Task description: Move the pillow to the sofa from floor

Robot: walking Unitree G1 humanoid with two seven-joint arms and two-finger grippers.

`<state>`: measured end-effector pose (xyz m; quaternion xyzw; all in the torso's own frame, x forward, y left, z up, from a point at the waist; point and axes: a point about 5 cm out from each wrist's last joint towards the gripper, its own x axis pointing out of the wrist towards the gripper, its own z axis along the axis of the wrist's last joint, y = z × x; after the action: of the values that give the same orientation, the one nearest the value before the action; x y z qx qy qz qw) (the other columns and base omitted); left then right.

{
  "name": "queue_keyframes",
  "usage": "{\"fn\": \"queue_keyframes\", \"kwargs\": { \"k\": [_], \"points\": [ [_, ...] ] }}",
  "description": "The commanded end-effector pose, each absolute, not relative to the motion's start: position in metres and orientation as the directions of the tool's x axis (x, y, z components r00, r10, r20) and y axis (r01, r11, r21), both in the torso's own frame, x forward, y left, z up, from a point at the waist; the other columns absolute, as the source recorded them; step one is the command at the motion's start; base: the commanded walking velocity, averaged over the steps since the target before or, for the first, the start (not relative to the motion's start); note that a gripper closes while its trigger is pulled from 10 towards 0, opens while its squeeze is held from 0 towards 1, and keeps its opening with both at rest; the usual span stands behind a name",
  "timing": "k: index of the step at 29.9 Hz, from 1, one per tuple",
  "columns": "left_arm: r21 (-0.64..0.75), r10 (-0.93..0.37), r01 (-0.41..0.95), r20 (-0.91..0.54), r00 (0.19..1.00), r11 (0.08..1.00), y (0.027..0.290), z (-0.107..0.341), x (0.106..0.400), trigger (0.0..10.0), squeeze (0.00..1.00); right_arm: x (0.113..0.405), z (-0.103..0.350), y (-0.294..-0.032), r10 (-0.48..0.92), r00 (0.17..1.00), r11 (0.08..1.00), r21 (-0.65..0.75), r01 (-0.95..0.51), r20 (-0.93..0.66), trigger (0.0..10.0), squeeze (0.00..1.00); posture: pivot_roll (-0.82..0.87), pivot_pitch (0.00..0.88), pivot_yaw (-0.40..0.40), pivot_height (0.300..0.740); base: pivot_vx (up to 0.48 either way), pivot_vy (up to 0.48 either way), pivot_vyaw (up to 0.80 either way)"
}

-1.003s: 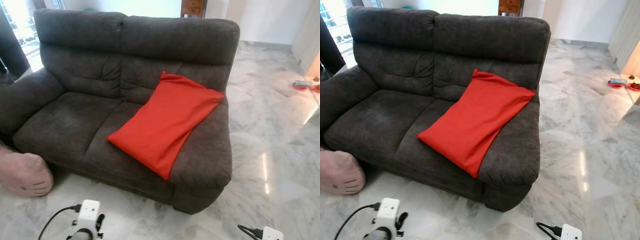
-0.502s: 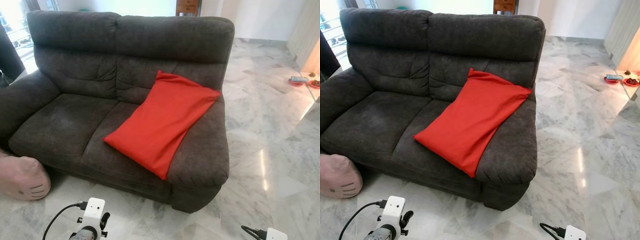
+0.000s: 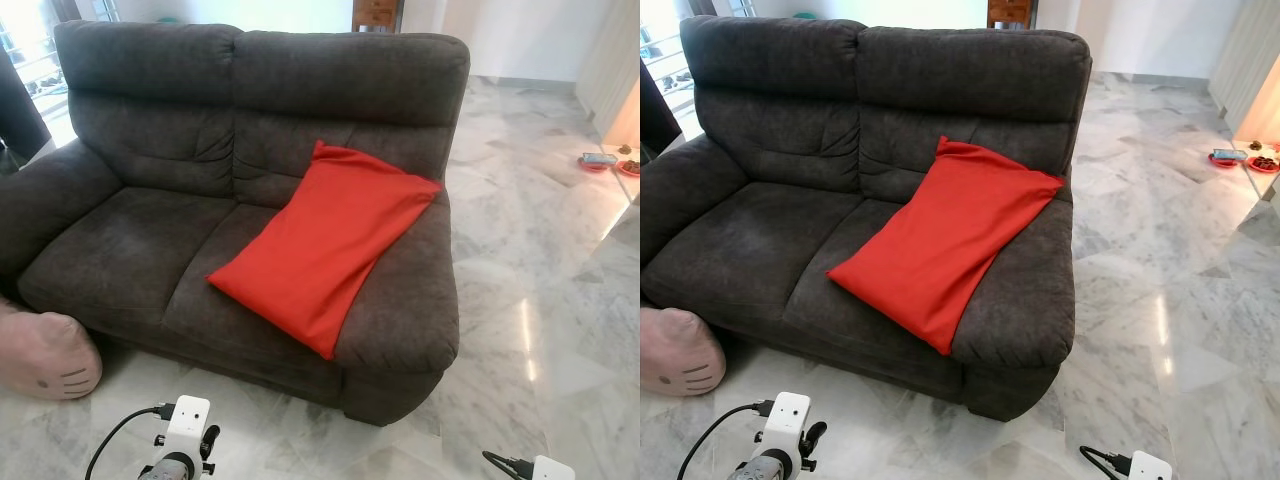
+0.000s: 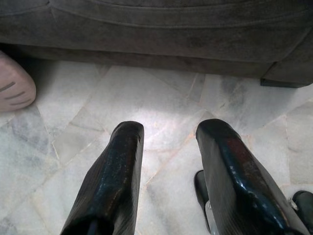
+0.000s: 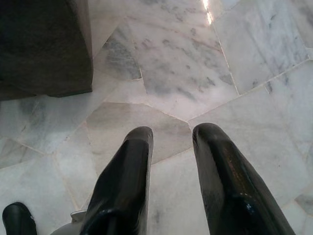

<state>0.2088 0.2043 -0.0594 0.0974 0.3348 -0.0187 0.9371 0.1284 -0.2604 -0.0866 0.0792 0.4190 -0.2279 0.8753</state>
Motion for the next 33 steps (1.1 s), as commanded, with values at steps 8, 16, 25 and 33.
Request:
{"fn": "queue_keyframes", "kwargs": {
  "k": [8,16,25,33],
  "points": [
    [0.21,0.082,0.098,-0.705,0.704,0.973,0.22,-0.063,0.206,10.0,0.0,0.14,-0.084,-0.261,-0.267,0.55,0.882,0.029,0.471,-0.791,10.0,0.0,0.0,0.0,0.049,0.74,0.0,0.0,0.0],
    [0.197,0.082,0.088,-0.717,0.692,0.976,0.22,-0.065,0.202,10.0,0.0,0.143,-0.081,-0.265,-0.254,0.564,0.895,0.031,0.446,-0.786,10.0,0.0,0.01,0.0,0.039,0.74,0.0,0.0,0.0],
    [0.172,0.056,0.107,-0.738,0.672,0.979,0.209,-0.069,0.201,10.0,0.0,0.139,-0.084,-0.257,-0.208,0.593,0.907,0.073,0.414,-0.778,10.0,0.0,0.03,0.0,0.019,0.74,0.0,0.0,0.0],
    [0.205,0.055,0.152,-0.75,0.659,0.967,0.21,-0.074,0.191,10.0,0.0,0.125,-0.091,-0.248,-0.172,0.581,0.919,0.083,0.385,-0.796,10.0,0.0,0.05,0.0,0.013,0.74,0.0,0.0,0.0]
  ]
}}
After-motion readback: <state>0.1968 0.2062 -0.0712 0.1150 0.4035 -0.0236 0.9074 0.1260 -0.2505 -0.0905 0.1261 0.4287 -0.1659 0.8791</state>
